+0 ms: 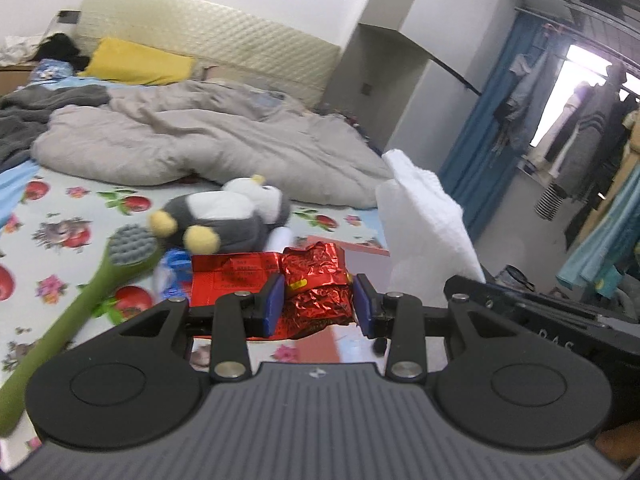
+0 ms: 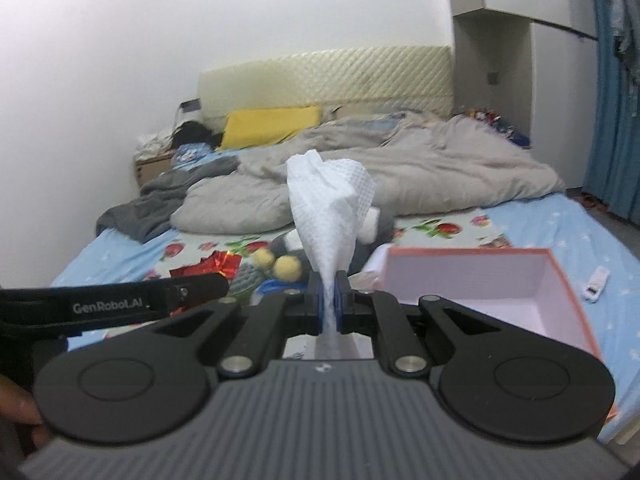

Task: Organize soft objects
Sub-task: 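Carry the tissue and red foil packets over the pink box and open both tools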

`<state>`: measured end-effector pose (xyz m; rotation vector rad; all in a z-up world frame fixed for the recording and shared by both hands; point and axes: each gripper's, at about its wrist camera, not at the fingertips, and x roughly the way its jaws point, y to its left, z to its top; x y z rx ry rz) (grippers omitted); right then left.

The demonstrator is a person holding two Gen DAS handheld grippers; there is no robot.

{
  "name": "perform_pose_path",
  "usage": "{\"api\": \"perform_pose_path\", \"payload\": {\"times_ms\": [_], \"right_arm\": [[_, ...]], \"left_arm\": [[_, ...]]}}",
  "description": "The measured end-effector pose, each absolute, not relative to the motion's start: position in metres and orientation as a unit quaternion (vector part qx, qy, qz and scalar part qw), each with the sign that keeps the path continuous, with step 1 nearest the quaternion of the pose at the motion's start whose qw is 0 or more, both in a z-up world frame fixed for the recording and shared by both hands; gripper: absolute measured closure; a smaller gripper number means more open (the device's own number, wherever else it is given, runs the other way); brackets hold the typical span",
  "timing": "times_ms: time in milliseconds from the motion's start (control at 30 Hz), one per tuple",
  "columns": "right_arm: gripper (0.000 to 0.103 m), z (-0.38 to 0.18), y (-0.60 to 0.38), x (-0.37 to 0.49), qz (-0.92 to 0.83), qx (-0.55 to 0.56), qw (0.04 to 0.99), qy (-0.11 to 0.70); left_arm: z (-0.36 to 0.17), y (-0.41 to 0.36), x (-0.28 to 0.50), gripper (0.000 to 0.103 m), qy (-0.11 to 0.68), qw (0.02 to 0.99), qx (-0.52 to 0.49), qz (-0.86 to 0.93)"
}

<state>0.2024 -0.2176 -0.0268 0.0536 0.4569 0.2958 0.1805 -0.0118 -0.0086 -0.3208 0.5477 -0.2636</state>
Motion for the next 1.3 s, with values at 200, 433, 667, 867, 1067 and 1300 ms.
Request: {"api": "perform_pose_path", "payload": {"times_ms": [200, 433, 667, 867, 1067, 1300], "right_arm": [[0.094, -0.030, -0.258, 0.210, 0.102, 0.041, 0.969, 0.224], [0.094, -0.063, -0.301, 0.233, 0.055, 0.055, 0.961, 0.264], [0.094, -0.104, -0.334, 0.255, 0.019, 0.077, 0.946, 0.313], [0.094, -0.139, -0.360, 0.279, -0.001, 0.094, 0.931, 0.353], [0.092, -0.171, -0.380, 0.297, -0.014, 0.101, 0.917, 0.385], [0.091, -0.197, -0.393, 0.309, -0.033, 0.117, 0.904, 0.411]], "left_arm": [[-0.014, -0.055, 0.206, 0.060, 0.283, 0.935, -0.131, -0.168], [-0.050, -0.109, 0.247, 0.060, 0.330, 0.915, -0.112, -0.202], [-0.089, -0.147, 0.292, 0.060, 0.374, 0.897, -0.099, -0.215], [-0.122, -0.172, 0.327, 0.060, 0.421, 0.874, -0.100, -0.219], [-0.154, -0.194, 0.354, 0.060, 0.456, 0.858, -0.084, -0.222], [-0.179, -0.203, 0.366, 0.055, 0.480, 0.847, -0.072, -0.217]]}}
